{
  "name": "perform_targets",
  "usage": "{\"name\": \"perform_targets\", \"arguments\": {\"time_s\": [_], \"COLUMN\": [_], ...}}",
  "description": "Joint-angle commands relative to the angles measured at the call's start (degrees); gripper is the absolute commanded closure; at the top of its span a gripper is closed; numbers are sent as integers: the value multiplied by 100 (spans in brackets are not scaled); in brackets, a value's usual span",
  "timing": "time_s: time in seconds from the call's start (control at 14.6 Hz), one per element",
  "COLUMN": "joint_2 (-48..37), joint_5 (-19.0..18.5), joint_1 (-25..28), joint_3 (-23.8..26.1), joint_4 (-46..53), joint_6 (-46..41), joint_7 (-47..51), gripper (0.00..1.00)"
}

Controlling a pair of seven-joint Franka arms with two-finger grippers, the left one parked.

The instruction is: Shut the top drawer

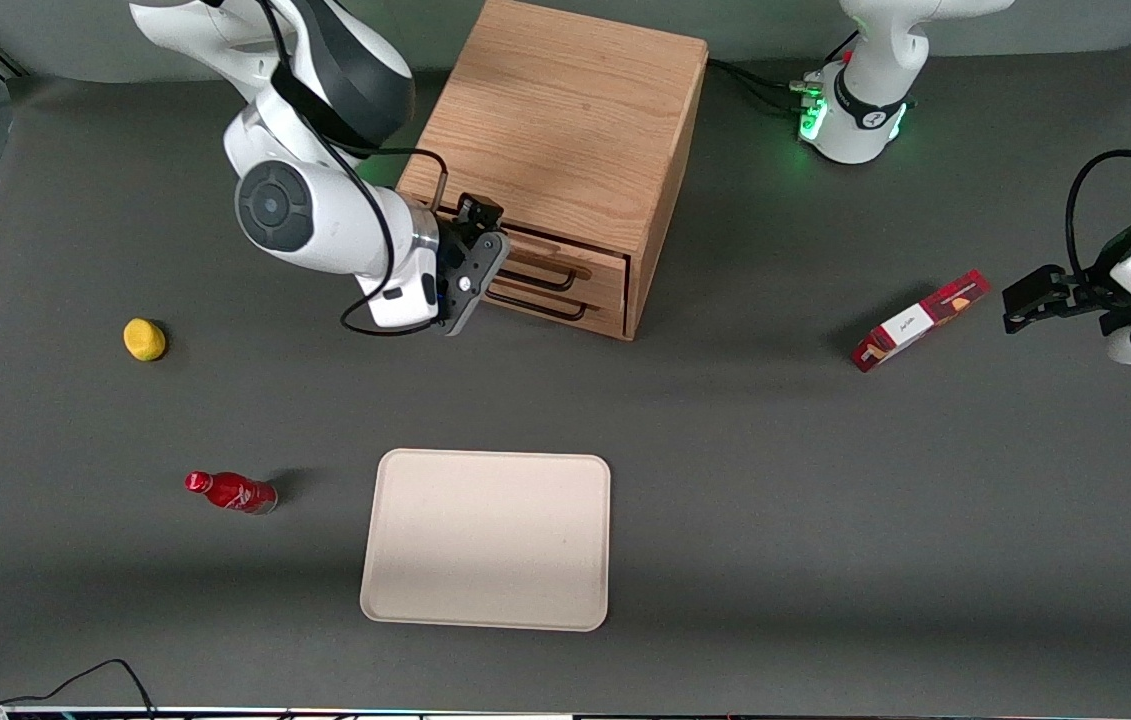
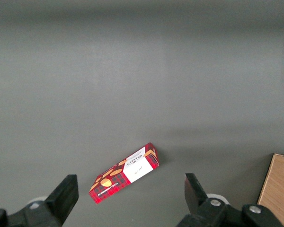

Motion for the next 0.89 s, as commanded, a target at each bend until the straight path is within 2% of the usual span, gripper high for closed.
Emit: {"name": "perform_targets", "arguments": {"time_s": [0.0,0.07,0.2,0.27,0.48,0.61,0.82], "joint_2": [-42,-121,-340,-498,-1051,-1509,-1607], "joint_5": [-5,-188,-855,-1024,-1165,-1166,-1104], "joint_1": [-109,-100,-83,-91,-135,-179,-171], "joint_3": [-120,-260,-305,-314,-410,-970,-2016], "joint_4": [795,1023,1288,1315,1307,1263,1272], "joint_6": [-592,-750,-1041,-1146,-1383,-1744,-1990], "joint_7": [402,560,815,1042,1860,2194,2275], "gripper": [0,0,0,0,0,0,0]}}
